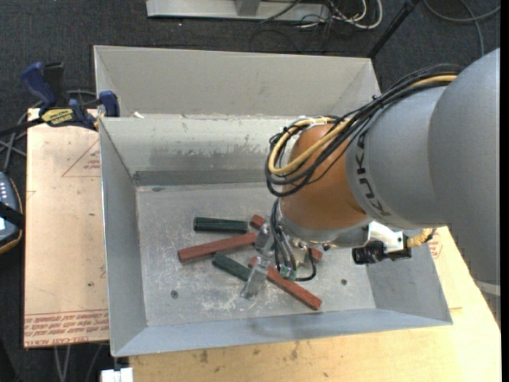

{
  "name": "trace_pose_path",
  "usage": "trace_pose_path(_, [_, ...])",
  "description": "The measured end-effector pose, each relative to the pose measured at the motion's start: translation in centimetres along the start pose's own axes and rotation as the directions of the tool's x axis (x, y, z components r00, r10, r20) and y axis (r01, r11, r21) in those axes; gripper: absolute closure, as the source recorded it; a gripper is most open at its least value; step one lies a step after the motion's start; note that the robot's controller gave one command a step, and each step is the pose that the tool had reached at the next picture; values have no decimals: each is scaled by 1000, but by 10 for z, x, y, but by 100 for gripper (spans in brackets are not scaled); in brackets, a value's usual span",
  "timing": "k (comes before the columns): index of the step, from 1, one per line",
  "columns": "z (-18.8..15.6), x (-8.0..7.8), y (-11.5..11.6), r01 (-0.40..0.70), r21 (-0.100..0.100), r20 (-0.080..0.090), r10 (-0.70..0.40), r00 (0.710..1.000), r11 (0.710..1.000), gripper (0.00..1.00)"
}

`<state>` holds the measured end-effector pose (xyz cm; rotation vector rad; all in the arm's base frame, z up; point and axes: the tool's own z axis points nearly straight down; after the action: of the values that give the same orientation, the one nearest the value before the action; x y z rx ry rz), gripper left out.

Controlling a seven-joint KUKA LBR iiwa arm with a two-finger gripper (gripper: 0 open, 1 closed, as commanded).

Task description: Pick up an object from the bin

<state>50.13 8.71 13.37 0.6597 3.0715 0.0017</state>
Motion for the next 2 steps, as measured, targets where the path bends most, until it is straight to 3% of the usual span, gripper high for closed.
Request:
trace_pose_path(1, [55, -13, 11, 111, 0, 2, -111, 994, 994, 0])
trace_pose_path(2, [62, 2, -12, -208, -4, 2, 208, 978, 978, 100])
